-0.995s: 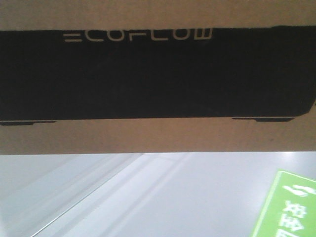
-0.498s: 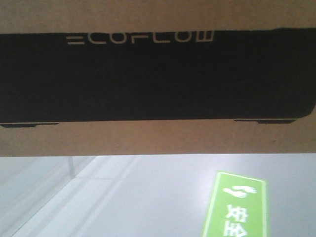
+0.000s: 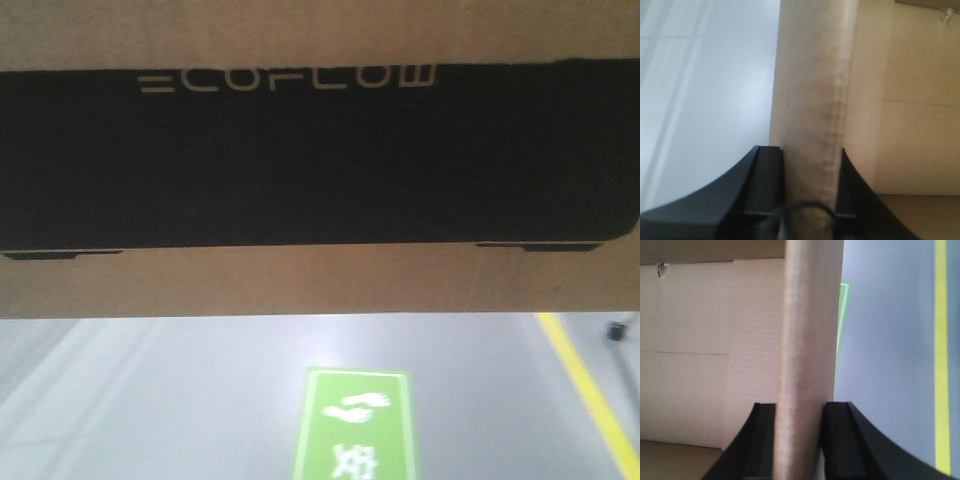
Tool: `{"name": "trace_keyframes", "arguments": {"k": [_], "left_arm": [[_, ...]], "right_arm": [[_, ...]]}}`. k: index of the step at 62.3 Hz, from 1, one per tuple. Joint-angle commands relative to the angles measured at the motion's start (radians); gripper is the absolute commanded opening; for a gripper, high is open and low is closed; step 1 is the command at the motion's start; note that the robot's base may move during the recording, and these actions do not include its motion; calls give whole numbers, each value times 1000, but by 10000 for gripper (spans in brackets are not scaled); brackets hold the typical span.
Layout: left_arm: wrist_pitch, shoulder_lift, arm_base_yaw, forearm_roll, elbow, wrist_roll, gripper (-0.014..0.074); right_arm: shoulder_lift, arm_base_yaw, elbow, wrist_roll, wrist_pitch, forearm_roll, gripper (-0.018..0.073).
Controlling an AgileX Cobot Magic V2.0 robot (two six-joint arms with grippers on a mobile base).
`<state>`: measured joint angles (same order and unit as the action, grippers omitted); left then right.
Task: Grab box from left shelf to table start
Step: 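Hold the box with both grippers while turning past chairs toward the table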
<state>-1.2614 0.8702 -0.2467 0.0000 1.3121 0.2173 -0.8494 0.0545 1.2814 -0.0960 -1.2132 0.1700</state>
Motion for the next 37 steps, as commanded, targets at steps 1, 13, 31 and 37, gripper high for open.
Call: {"name": "trace_keyframes", "arguments": {"k": [1, 13, 31, 37], "left_arm": [[106, -14, 1, -27, 39, 24, -20], [106, -14, 1, -27, 39, 24, -20], [106, -14, 1, -27, 39, 24, -20], [106, -14, 1, -27, 39, 24, -20]], "right_arm": [[7, -5, 29, 8, 105, -40, 54], [7, -5, 29, 8, 105, -40, 54], [7, -5, 29, 8, 105, -40, 54], [7, -5, 29, 8, 105, -40, 54]]}}
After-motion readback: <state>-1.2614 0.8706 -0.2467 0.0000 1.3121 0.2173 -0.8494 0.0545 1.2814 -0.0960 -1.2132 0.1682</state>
